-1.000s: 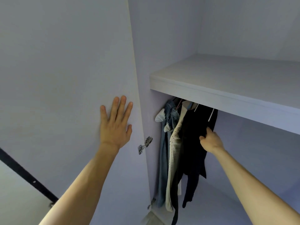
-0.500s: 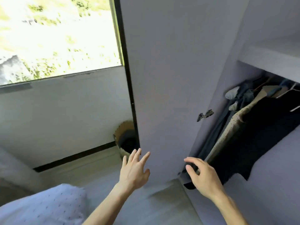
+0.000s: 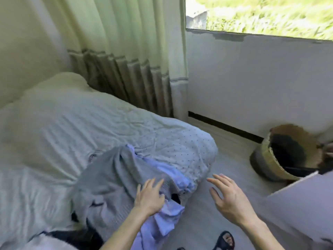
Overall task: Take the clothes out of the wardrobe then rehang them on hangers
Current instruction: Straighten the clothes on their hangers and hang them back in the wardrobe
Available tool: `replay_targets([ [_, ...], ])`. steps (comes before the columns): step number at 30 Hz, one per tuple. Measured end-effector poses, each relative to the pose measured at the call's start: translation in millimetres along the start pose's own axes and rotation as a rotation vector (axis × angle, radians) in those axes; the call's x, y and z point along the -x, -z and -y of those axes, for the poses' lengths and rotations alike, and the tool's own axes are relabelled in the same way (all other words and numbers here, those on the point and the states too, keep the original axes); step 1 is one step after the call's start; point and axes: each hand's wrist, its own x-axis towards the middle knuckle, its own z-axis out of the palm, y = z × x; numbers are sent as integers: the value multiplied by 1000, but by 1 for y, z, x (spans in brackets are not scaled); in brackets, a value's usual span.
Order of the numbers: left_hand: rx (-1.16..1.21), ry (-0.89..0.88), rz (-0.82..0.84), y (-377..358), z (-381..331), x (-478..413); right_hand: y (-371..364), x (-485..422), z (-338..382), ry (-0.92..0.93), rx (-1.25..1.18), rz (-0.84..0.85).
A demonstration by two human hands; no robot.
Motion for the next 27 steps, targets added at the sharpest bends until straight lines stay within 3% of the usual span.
replay_targets([
  [6, 206, 319, -80, -19, 106, 56, -39, -46, 89, 327, 166, 245],
  [14, 410, 578, -139, -51, 139, 105, -81, -85, 156, 648, 333, 476],
  [27, 470, 828, -147, -74, 142, 119, -152, -131, 168, 823, 501, 755],
])
